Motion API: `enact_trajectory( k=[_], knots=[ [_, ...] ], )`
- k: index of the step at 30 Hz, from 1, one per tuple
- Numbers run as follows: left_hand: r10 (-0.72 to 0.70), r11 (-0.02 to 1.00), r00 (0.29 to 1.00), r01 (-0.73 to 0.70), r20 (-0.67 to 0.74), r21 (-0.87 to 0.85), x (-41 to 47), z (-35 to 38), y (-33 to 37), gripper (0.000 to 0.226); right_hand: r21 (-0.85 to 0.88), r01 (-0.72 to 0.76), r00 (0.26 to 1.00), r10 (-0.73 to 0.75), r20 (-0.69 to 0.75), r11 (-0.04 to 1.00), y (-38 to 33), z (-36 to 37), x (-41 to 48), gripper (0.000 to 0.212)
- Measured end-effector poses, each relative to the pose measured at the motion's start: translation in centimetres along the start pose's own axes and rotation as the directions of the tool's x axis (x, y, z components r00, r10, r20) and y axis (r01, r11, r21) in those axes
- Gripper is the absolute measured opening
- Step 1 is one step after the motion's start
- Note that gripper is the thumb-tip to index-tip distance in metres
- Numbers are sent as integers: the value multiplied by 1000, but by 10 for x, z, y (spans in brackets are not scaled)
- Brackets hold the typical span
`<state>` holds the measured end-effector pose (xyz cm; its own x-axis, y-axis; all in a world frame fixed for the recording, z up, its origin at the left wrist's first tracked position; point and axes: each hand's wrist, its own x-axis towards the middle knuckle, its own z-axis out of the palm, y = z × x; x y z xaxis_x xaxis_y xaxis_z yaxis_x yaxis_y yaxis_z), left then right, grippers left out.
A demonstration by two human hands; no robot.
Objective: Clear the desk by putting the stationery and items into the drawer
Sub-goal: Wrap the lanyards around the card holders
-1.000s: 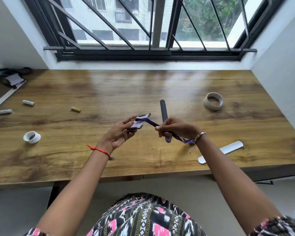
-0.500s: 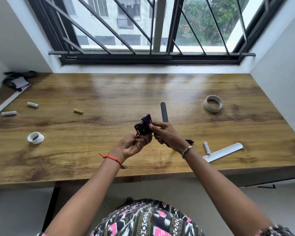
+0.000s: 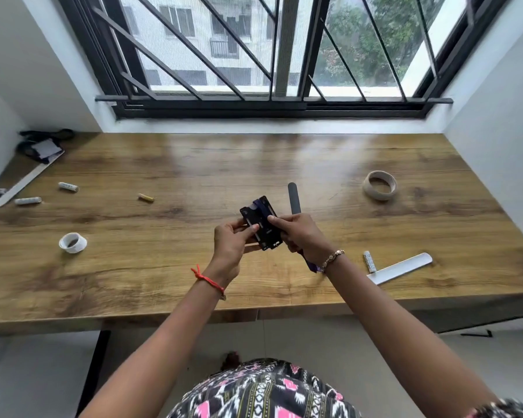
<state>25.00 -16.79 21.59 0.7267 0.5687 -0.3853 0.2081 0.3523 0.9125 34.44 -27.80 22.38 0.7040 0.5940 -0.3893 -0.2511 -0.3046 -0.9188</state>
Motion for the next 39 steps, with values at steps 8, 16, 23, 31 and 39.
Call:
enact_trajectory(
  k=[8,16,23,31,39],
  knots=[
    [-56,970,975,2,-216,-242,14,-7,6,20,334,69,994,-92,52,940,16,-3,-13,20],
    [-109,921,967,11,-230,-389,20,-11,13,15,218,73,961,-127,247,973,21,-12,-24,25],
    [-118,909,968,16,-222,-416,21,-14,17,6,61,107,940,-121,318,992,19,-17,-17,24],
    [-143,990,937,133,318,53,8,-31,23,20,-477,161,969,-47,243,864,4,-35,-3,25],
    [90,915,969,-172,229,365,0,-17,5,20,-498,202,979,-180,93,843,-43,-27,8,17]
  ],
)
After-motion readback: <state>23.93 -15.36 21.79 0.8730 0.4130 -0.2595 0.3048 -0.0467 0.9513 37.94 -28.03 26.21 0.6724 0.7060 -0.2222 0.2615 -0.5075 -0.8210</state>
